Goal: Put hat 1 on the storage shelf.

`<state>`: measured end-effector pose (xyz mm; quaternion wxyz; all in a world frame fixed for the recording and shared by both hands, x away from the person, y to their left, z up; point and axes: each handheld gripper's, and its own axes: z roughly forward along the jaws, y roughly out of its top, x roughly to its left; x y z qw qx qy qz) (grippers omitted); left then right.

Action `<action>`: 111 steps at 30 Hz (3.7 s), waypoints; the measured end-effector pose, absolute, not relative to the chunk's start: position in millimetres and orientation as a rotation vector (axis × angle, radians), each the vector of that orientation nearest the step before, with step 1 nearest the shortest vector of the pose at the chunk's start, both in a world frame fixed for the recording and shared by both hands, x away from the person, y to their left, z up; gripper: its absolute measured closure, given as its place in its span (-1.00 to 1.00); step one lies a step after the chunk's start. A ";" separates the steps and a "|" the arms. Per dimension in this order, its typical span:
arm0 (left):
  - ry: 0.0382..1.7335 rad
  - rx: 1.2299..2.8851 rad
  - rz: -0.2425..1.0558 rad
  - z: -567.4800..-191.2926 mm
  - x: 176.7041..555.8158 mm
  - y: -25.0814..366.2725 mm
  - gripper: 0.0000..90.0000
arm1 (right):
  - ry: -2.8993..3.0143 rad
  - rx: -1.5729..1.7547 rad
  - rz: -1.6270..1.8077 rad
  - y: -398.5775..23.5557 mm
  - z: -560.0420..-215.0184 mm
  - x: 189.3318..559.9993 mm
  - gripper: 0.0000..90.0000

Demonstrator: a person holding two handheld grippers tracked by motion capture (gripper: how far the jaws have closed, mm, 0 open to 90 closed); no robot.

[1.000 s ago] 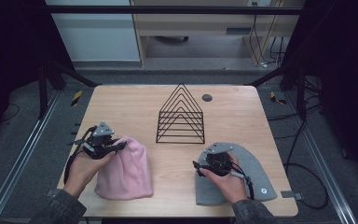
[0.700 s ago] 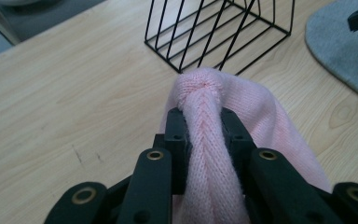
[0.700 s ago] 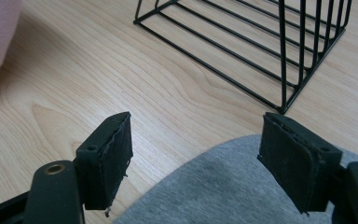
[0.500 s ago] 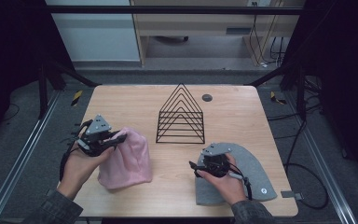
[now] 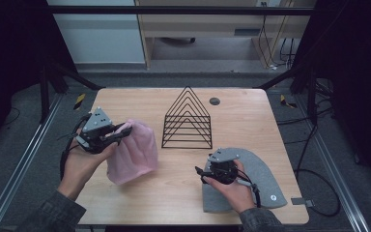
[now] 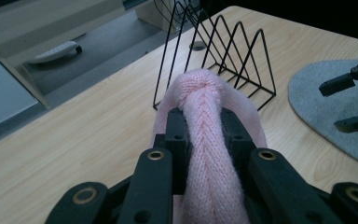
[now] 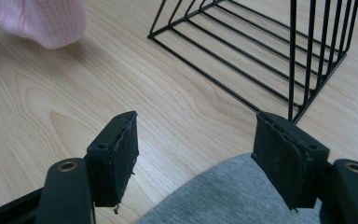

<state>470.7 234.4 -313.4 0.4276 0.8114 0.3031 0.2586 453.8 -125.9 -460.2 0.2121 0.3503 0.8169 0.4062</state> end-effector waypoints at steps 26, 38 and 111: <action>0.654 1.969 0.650 -254.2 485.7 213.5 0.69 | 2.391 0.741 1.266 -51.2 -391.5 474.4 -0.09; 0.690 1.939 0.597 -252.8 492.3 221.4 0.68 | 2.456 0.700 1.332 -24.0 -390.1 490.4 0.78; 0.607 1.794 0.579 -221.3 605.7 143.7 0.67 | 2.246 0.832 1.322 -125.5 -333.6 584.6 0.86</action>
